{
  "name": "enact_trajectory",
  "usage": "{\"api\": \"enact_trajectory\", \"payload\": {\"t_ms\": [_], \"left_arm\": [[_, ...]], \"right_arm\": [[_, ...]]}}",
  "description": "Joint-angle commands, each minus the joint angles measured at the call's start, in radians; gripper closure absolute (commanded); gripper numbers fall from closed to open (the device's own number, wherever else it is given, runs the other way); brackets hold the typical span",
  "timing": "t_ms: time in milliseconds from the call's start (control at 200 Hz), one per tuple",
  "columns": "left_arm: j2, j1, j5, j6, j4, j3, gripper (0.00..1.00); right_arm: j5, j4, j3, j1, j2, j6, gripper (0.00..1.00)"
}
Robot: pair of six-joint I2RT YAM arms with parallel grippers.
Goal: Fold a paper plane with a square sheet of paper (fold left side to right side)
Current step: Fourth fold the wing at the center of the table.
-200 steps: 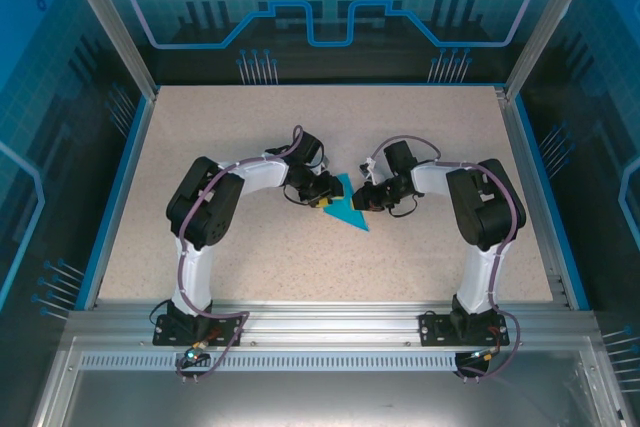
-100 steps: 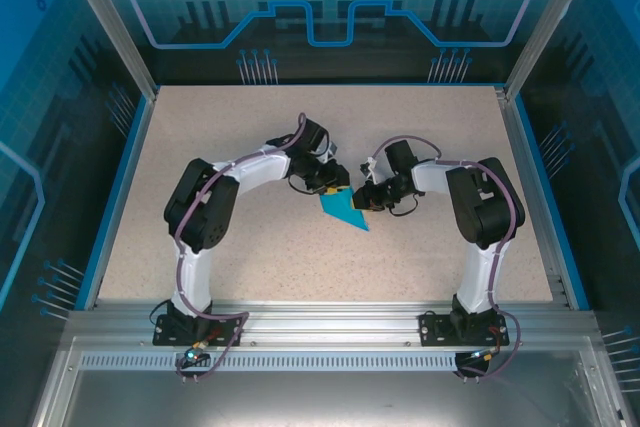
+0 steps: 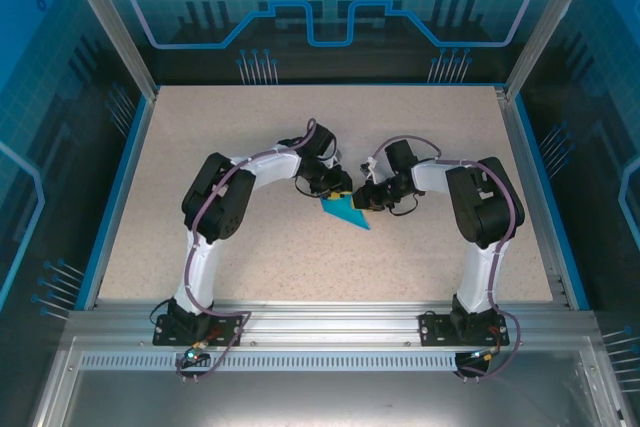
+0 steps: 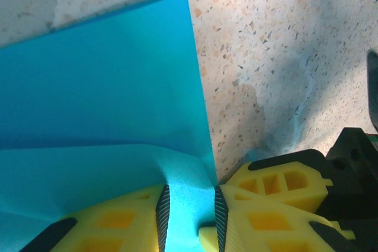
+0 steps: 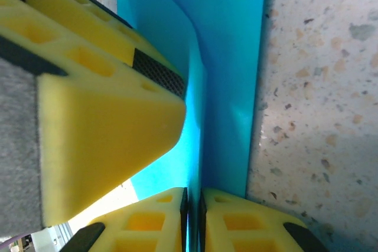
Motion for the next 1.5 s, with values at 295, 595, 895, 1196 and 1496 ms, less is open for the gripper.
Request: {"api": "enact_trajectory", "payload": {"t_ms": [295, 595, 895, 1196, 1496], "left_arm": [[0.044, 0.005, -0.033, 0.025, -0.016, -0.032, 0.7], [0.024, 0.003, -0.032, 0.025, 0.003, -0.058, 0.7], [0.024, 0.003, -0.032, 0.026, 0.003, -0.062, 0.7], [0.02, 0.003, -0.027, 0.027, 0.004, -0.052, 0.68], [0.006, 0.001, -0.012, 0.028, 0.001, -0.028, 0.62]], "right_arm": [[0.094, -0.122, -0.022, -0.031, -0.087, 0.002, 0.74], [-0.013, -0.141, -0.049, -0.034, -0.212, 0.03, 0.72], [-0.086, -0.133, -0.042, 0.029, -0.127, 0.035, 0.73], [-0.04, -0.171, -0.08, 0.036, -0.118, 0.024, 0.73], [-0.011, -0.179, -0.092, 0.036, -0.116, 0.031, 0.73]]}}
